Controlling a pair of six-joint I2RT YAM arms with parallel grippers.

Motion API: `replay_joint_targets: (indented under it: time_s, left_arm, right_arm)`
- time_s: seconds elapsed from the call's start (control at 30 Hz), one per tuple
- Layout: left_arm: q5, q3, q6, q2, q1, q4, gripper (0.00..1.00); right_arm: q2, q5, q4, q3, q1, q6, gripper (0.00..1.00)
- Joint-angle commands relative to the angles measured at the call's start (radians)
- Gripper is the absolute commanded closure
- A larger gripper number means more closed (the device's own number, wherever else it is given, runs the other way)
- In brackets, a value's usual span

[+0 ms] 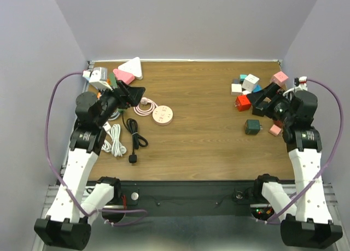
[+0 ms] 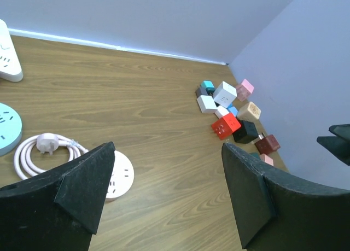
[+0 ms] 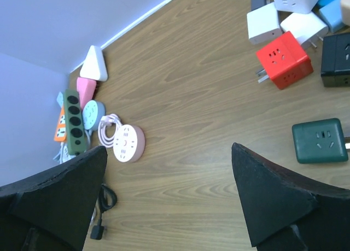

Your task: Pull the plug off the socket

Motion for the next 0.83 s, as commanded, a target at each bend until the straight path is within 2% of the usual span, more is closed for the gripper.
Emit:
replay_joint_targets:
  time_s: [0.0, 0.1, 0.33, 0.53, 0.8]
  left_arm:
    - [-0.047, -0.028, 0.026, -0.067, 0.003, -0.024, 0.10]
    - [-0.107, -0.031, 0.009, -0.083, 0.003, -0.095, 0.11]
    - [-0.093, -0.076, -0.037, -0.132, 0.002, -0.069, 0.12]
    - [-0.075, -0.093, -0.052, -0.173, 0.002, -0.032, 0.12]
    - [-0.081, -0.077, -0.041, -0.184, -0.004, 0.014, 0.12]
  right_arm:
    - [-0.078, -0.035, 0.040, -0.040, 0.005, 0.042, 0.00]
    - [-0.147, -0.030, 0.035, -0.066, 0.005, 0.042, 0.00]
    - [-0.270, 0.004, 0.032, -0.086, 0.007, 0.040, 0.00]
    - [-0.272, -0.018, 0.029, -0.101, 0.012, 0.102, 0.00]
    - [-0.265, 0.051, 0.029, -0.091, 0.018, 0.097, 0.00]
